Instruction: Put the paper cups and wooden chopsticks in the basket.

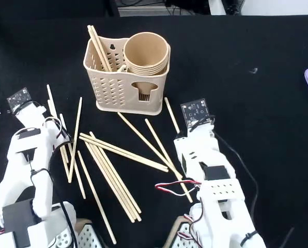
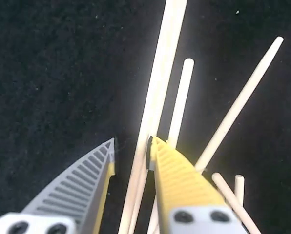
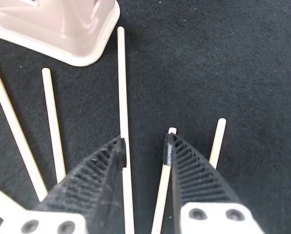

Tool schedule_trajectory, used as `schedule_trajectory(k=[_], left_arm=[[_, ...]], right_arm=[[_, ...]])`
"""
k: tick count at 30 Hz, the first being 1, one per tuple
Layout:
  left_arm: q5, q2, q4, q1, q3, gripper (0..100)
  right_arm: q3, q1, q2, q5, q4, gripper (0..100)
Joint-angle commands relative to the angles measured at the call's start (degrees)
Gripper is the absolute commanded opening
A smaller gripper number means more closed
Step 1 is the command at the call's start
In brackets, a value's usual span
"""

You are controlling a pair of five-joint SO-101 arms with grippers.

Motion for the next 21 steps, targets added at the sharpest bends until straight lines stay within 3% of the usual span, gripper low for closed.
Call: schedule_trajectory(k=[1, 4, 10, 13, 16, 21], left_arm=[[-0.79, 2.11, 0.7, 2.95, -4.18, 13], [-0.44, 8.0, 2.46, 4.09, -8.75, 13], [-0.35, 20.92, 16.09, 2.77, -22.99, 13], [-0.35, 23.21, 16.88, 1.54, -25.63, 11], [-0.7, 23.3, 16.53, 0.66, -26.24, 2], [-0.79, 23.3, 16.7, -0.22, -26.07, 3]], right_arm=[[-1.98, -0.97, -1.45, 0.44, 0.09, 14.2], [-1.98, -0.97, -1.45, 0.44, 0.09, 14.2], [-1.98, -0.97, -1.45, 0.44, 0.09, 14.2], [-1.98, -0.97, -1.45, 0.44, 0.09, 14.2], [-1.98, -0.97, -1.45, 0.44, 0.09, 14.2], [-1.98, -0.97, -1.45, 0.44, 0.09, 14.2]])
